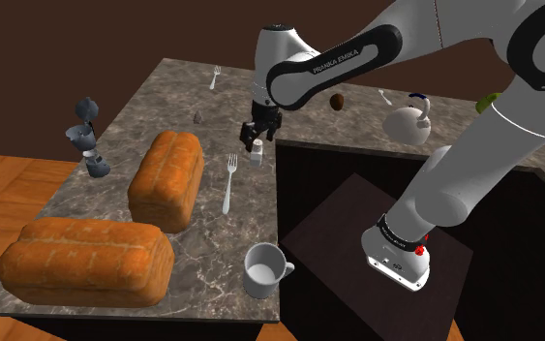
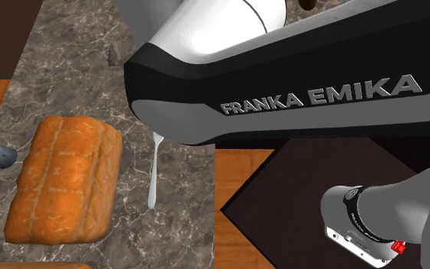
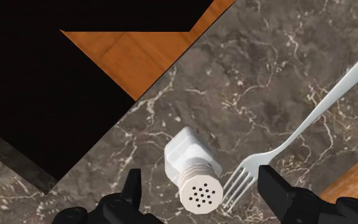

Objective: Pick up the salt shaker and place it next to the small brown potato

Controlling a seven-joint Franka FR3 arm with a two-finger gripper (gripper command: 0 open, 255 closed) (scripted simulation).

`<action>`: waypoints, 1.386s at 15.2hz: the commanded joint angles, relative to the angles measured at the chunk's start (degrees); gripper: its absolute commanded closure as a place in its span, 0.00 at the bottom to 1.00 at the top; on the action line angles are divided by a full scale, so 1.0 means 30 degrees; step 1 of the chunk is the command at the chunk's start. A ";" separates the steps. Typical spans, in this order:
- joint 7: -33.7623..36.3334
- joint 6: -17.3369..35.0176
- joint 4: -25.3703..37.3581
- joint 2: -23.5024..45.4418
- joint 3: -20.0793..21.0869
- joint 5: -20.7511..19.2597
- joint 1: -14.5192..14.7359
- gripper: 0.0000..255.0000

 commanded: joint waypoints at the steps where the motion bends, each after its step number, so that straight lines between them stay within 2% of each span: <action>1: 0.0001 0.0003 0.0002 0.0003 0.0000 -0.0001 0.0000 0.00; 2: 0.0001 0.0003 0.0001 0.0003 0.0000 -0.0001 0.0000 1.00; 11: 0.0001 0.0003 0.0002 0.0003 0.0000 -0.0001 0.0001 1.00; 21: -0.0108 -0.2634 0.1367 -0.1281 -0.0081 0.0174 -0.0007 1.00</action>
